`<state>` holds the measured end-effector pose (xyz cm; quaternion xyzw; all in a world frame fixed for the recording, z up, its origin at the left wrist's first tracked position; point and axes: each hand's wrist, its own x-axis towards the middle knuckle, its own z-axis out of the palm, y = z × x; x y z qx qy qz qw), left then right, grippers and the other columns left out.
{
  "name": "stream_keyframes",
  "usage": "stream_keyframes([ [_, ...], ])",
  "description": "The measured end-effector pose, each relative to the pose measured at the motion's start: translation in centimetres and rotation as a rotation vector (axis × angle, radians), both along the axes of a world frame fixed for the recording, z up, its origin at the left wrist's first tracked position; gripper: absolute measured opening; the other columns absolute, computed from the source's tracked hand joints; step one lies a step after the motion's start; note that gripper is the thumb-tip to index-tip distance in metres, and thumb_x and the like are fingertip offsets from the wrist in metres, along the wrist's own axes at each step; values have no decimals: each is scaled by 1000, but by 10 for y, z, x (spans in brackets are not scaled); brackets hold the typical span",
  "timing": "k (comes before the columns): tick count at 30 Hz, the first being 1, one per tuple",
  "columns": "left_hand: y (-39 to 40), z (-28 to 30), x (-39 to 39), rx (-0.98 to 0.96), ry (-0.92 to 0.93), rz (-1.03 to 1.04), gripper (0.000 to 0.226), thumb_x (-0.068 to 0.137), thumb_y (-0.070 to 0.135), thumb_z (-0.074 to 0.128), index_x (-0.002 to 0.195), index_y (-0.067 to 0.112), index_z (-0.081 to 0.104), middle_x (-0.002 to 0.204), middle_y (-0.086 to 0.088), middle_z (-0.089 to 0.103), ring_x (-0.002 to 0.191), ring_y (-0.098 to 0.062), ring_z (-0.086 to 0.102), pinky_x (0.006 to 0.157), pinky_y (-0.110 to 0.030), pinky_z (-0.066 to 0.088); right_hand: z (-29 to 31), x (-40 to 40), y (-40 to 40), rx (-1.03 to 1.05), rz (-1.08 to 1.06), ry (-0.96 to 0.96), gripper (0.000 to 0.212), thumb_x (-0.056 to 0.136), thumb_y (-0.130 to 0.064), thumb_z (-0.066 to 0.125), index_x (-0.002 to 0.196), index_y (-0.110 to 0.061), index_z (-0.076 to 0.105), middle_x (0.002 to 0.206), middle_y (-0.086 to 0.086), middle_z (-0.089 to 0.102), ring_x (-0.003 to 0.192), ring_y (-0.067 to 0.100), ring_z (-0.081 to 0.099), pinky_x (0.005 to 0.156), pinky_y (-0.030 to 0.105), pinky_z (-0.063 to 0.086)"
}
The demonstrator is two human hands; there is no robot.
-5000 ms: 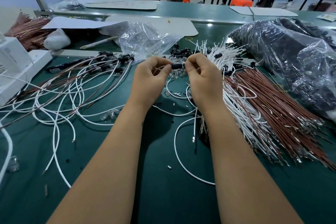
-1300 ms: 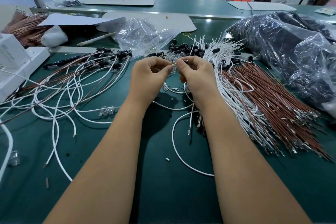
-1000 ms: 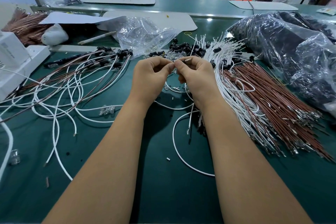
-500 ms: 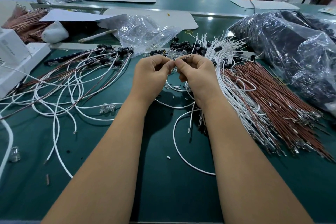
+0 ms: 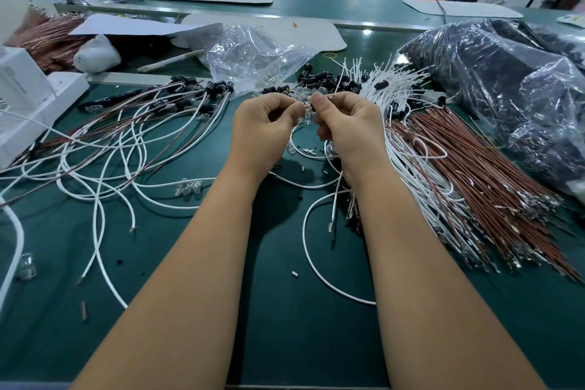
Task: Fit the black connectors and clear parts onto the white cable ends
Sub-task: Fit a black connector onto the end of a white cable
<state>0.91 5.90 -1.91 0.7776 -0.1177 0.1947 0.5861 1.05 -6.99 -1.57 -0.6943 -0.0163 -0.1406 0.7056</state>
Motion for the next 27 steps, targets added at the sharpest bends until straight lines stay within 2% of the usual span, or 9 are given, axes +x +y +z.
stream_keyframes([
  [7, 0, 1, 0, -16, 25, 7, 12, 89, 14, 66, 78, 14, 69, 59, 7, 56, 49, 2, 43, 53, -10, 36, 3, -1, -2, 80, 0, -5, 12, 87, -18, 72, 80, -9, 68, 60, -2, 64, 53, 9, 56, 52, 21, 47],
  [12, 0, 1, -2, -12, 48, -9, 15, 90, 16, 65, 77, 9, 70, 63, -8, 56, 50, -5, 38, 51, -17, 34, 5, -3, -3, 124, -32, -36, 13, 87, -14, 70, 76, -10, 67, 56, -4, 63, 51, 9, 55, 50, 20, 46],
  [15, 0, 0, -2, -4, 63, -4, 16, 90, 18, 66, 79, 7, 71, 61, -6, 54, 49, -6, 36, 50, -18, 33, 6, -3, -4, 142, -68, -44, 14, 88, -13, 69, 74, -11, 67, 55, -5, 63, 51, 8, 55, 50, 20, 45],
  [19, 1, -2, 1, -23, 57, 39, 16, 90, 18, 66, 75, 16, 69, 59, -5, 51, 50, -9, 35, 49, -21, 32, 5, -2, 0, 176, -65, -33, 12, 88, -11, 69, 75, -10, 68, 56, -2, 63, 50, 9, 56, 50, 20, 46],
  [21, 3, -4, 2, -3, 37, 89, 13, 90, 18, 66, 78, 14, 70, 60, -2, 54, 52, -9, 39, 53, -22, 36, 4, -1, 2, 142, -33, -23, 11, 88, -11, 69, 77, -10, 67, 58, -2, 64, 52, 10, 59, 51, 20, 48],
  [23, 3, -7, 5, 129, 0, 187, 12, 92, 21, 63, 86, 14, 71, 70, 1, 63, 66, -11, 50, 68, -27, 42, 2, 0, 3, 100, 1, 8, 10, 88, -8, 68, 79, -10, 66, 61, 0, 66, 54, 11, 62, 53, 21, 51],
  [25, -1, -7, 4, 389, -57, 361, 14, 93, 26, 58, 95, 20, 71, 90, 5, 68, 90, -14, 52, 84, -30, 30, 2, 1, 4, 83, 26, 47, 9, 88, -4, 67, 81, -8, 64, 65, 4, 67, 55, 12, 65, 55, 23, 53],
  [27, -9, -6, 3, 505, -141, 412, 17, 94, 26, 54, 99, 23, 69, 101, 6, 68, 102, -18, 51, 87, -34, 25, 2, 2, 5, 88, 42, 69, 9, 87, -2, 67, 81, -7, 62, 66, 6, 67, 55, 13, 66, 56, 25, 54],
])
